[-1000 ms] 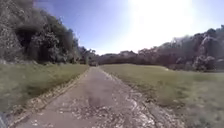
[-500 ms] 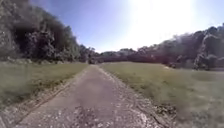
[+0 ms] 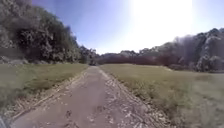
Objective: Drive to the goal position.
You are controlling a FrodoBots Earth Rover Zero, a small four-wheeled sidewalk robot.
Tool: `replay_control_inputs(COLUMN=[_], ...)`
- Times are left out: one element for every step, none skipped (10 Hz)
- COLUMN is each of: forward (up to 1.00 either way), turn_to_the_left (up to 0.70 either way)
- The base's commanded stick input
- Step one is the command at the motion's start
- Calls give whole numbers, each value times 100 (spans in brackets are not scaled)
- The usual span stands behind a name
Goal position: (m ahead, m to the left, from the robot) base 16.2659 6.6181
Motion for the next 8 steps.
replay_control_inputs(forward=[85, 85, 0, 0, 0, 0, 0, 0], turn_to_the_left=[27, 27, 45, 45, 25, 0, 0, 0])
